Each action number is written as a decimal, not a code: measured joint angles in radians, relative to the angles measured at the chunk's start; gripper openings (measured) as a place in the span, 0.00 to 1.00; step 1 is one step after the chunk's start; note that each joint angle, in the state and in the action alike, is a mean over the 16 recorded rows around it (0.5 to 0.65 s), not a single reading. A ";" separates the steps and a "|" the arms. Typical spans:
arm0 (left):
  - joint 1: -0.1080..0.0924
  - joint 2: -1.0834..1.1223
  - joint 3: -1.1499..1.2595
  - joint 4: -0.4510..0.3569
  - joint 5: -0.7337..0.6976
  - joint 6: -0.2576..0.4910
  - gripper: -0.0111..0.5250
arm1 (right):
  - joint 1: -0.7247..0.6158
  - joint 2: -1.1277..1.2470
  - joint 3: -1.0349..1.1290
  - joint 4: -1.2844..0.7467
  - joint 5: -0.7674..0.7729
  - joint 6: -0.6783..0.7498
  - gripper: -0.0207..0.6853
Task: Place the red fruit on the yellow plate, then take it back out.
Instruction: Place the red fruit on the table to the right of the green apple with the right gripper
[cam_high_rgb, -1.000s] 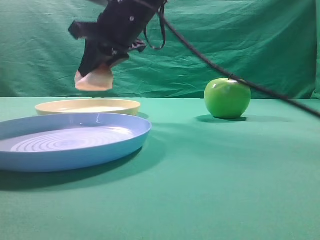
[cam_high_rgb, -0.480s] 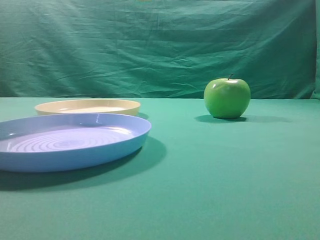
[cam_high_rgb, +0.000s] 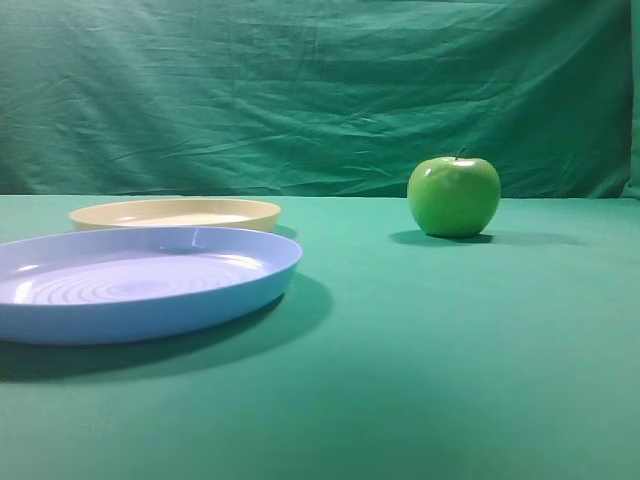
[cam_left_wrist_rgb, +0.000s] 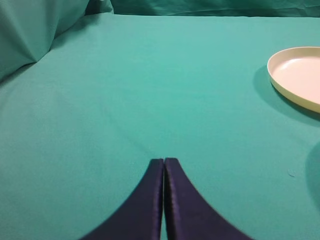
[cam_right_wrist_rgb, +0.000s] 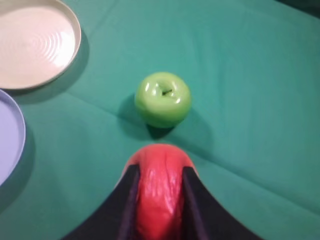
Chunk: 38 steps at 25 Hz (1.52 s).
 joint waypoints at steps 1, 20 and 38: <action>0.000 0.000 0.000 0.000 0.000 0.000 0.02 | -0.003 -0.014 0.056 0.004 -0.036 0.000 0.25; 0.000 0.000 0.000 0.000 0.000 -0.001 0.02 | -0.007 0.205 0.448 0.041 -0.539 -0.001 0.33; 0.000 0.000 0.000 0.000 0.000 -0.001 0.02 | -0.009 0.106 0.439 0.048 -0.546 0.002 0.92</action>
